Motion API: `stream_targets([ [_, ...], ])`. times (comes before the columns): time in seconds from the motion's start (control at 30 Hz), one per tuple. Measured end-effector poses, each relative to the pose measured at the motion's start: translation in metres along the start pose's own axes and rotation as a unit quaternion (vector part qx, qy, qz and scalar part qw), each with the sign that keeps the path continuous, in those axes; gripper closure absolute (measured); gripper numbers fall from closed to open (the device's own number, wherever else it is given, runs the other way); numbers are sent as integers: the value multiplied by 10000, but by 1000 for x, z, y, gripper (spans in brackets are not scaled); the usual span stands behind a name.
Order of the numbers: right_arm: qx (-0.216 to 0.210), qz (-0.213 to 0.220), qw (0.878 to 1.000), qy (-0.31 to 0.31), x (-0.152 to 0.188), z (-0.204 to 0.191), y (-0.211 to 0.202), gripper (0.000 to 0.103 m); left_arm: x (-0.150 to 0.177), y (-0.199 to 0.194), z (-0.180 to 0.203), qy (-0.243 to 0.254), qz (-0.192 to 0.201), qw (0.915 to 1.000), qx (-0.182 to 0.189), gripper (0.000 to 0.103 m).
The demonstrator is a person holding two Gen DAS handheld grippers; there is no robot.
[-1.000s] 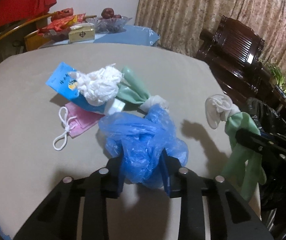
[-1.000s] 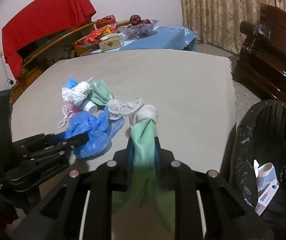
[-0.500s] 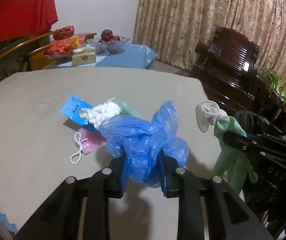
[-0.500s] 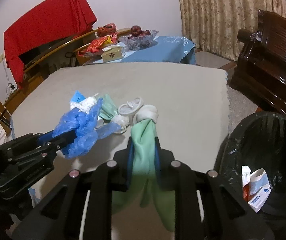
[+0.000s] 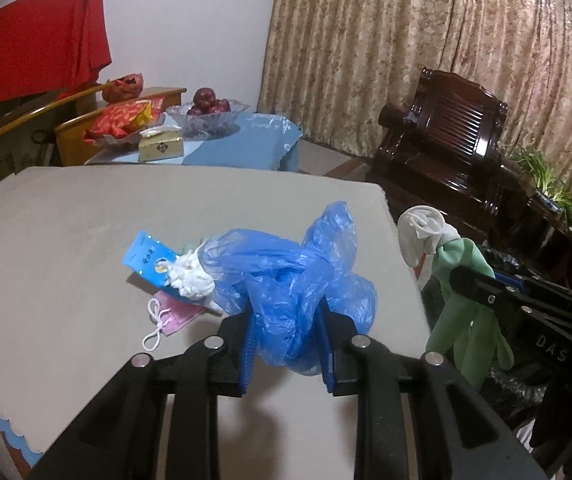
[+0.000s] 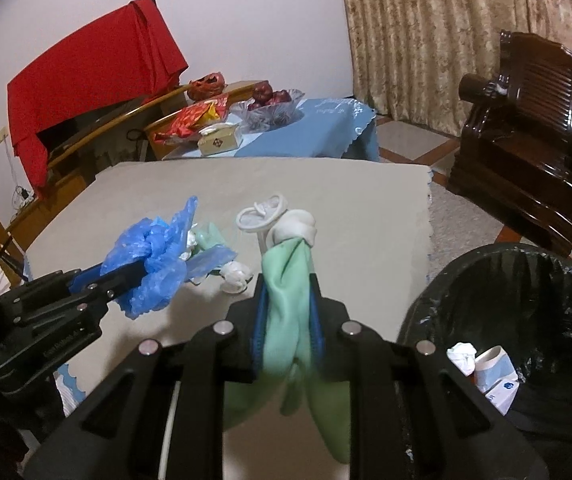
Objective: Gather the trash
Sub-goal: 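Carry the blue bag and green glove over the bin and release both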
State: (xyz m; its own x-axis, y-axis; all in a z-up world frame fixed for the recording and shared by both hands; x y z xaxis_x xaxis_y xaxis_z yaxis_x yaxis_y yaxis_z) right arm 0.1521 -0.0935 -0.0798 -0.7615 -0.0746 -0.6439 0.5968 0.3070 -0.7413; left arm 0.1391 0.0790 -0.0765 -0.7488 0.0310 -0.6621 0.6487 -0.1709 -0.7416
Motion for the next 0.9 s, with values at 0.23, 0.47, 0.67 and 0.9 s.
stream_targets([
  [0.23, 102, 182, 9998, 79, 0, 13, -22, 85, -9, -9, 18, 137, 112, 9998, 98, 77],
  [0.47, 342, 422, 9982, 250, 2, 38, -52, 85, -19, -13, 47, 374, 203, 9987, 276, 77],
  [0.67, 652, 589, 9949, 495, 9, 71, -77, 85, -27, -10, 78, 566, 244, 9968, 505, 77],
  [0.9, 1138, 714, 9864, 943, 24, 129, -104, 85, -31, -2, 124, 936, 198, 9918, 844, 77],
])
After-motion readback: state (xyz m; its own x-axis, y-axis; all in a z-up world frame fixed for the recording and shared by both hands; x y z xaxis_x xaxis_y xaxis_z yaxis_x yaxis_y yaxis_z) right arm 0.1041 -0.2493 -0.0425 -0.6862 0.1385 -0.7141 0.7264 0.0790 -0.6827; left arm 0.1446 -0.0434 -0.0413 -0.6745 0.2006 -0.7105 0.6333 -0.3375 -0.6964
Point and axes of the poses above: each gripper's, at about its wrist camera, not at the fingertips, and y roughly the way its jaws point, z to its right, x to its underside, the point moved 2 cm from there along y, roughly the way its jaws point, and after that the axes turned 8 degrees about -z, right-handed, at the moved point
